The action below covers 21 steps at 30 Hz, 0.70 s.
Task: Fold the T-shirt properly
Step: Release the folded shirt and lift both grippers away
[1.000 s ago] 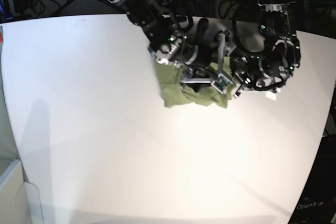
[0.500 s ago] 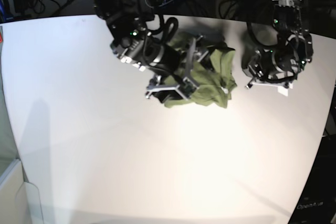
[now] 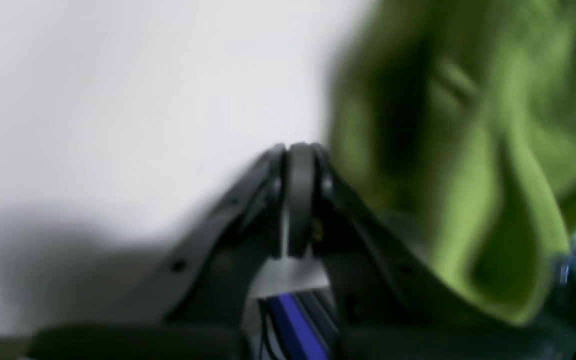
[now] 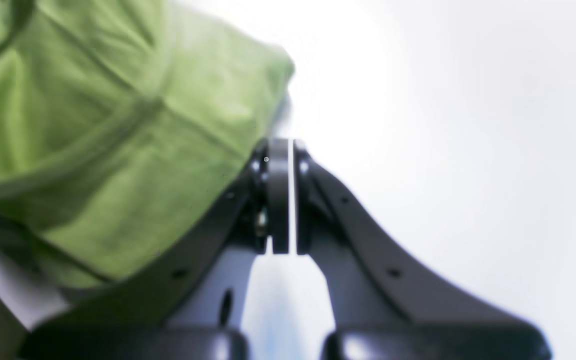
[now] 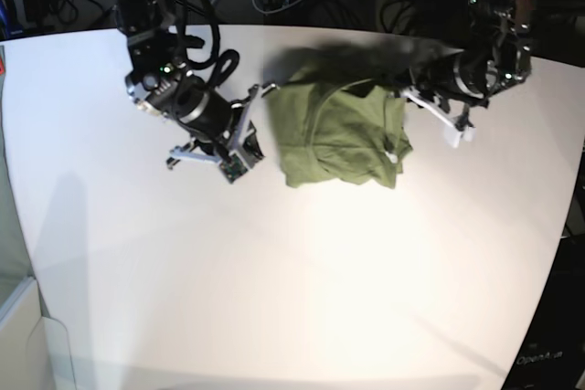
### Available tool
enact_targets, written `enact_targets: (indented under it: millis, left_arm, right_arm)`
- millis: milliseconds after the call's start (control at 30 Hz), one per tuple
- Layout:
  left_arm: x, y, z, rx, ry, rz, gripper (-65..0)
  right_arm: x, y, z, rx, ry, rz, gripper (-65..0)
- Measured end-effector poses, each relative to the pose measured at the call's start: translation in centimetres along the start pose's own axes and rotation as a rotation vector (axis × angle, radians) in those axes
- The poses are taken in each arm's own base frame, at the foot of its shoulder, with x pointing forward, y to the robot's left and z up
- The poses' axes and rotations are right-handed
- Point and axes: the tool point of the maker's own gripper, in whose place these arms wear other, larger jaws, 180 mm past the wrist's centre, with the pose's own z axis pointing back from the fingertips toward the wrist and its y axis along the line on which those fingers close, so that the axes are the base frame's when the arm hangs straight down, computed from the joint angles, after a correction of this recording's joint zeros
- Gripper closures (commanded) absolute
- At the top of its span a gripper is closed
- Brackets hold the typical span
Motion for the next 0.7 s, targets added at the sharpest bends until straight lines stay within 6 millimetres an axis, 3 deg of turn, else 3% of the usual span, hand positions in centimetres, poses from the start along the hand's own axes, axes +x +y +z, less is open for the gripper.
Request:
enact_targets:
  millis: [167, 400, 533, 700]
  left_arm:
    - [-1.8, -1.8, -1.0, -0.033, 0.068, -0.074, -1.6]
    - [-2.0, -1.8, -1.6, -0.071, 0.092, -0.030, -1.6]
    - [0.3, -2.5, -2.4, -0.078, 0.077, -0.019, -1.6]
    - [3.8, -3.9, -3.7, -0.105, 0.052, 0.009, -1.6]
  right_arm:
    - [-2.8, -1.2, -0.3, -0.017, 0.078, -0.001, 0.0]
    - [-5.1, 0.6, -1.5, 0.027, 0.086, -0.060, 0.0]
    - [-6.0, 2.6, -1.4, 0.055, 0.086, -0.096, 0.0]
    - [-7.0, 3.4, -1.0, 0.065, 0.097, -0.113, 0.0]
